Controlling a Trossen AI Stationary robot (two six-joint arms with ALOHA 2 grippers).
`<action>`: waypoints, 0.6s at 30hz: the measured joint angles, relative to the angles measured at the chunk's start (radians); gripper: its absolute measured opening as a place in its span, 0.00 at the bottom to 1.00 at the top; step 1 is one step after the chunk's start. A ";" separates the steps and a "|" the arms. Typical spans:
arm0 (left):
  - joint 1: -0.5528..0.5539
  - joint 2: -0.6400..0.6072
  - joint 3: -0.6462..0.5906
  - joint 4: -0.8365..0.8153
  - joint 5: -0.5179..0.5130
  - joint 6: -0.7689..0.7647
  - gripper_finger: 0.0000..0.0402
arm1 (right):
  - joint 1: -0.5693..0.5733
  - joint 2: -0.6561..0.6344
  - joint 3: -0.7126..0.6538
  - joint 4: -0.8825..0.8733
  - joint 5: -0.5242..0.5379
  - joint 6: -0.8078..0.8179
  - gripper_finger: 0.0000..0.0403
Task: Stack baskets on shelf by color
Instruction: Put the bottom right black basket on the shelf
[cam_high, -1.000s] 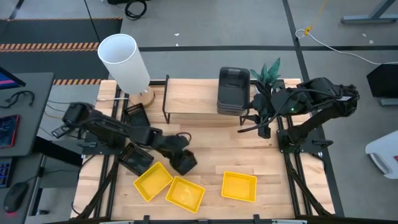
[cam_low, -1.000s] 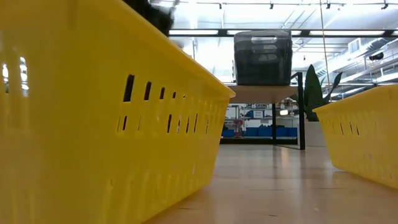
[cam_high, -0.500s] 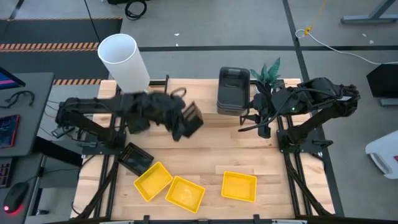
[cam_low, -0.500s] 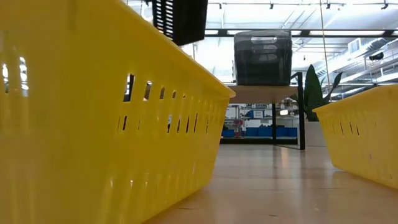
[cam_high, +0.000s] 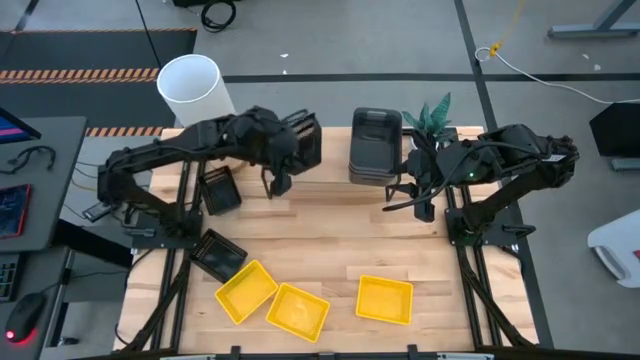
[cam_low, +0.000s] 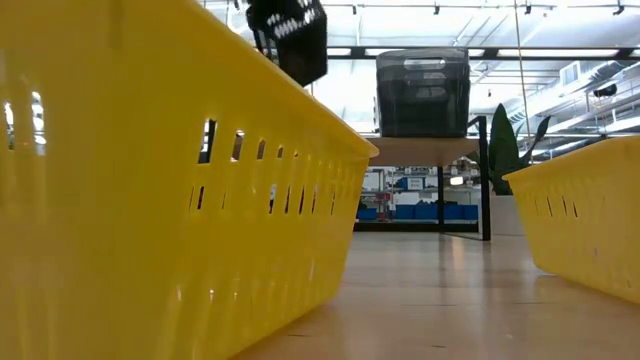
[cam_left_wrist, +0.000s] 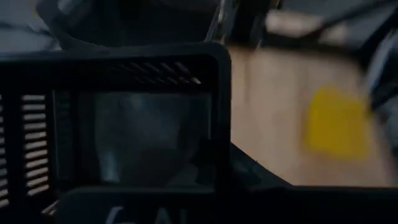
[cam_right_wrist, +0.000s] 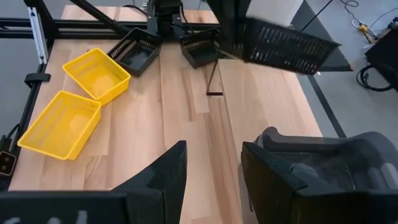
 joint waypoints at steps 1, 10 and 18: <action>0.002 0.010 0.000 -0.014 -0.022 0.074 0.01 | 0.000 0.000 0.000 0.000 0.001 0.003 0.39; 0.001 0.107 -0.001 -0.262 -0.162 0.258 0.02 | 0.000 0.000 0.000 0.000 0.001 0.046 0.39; 0.003 0.160 -0.001 -0.322 -0.174 0.153 0.02 | 0.000 0.000 0.000 0.007 0.001 0.045 0.39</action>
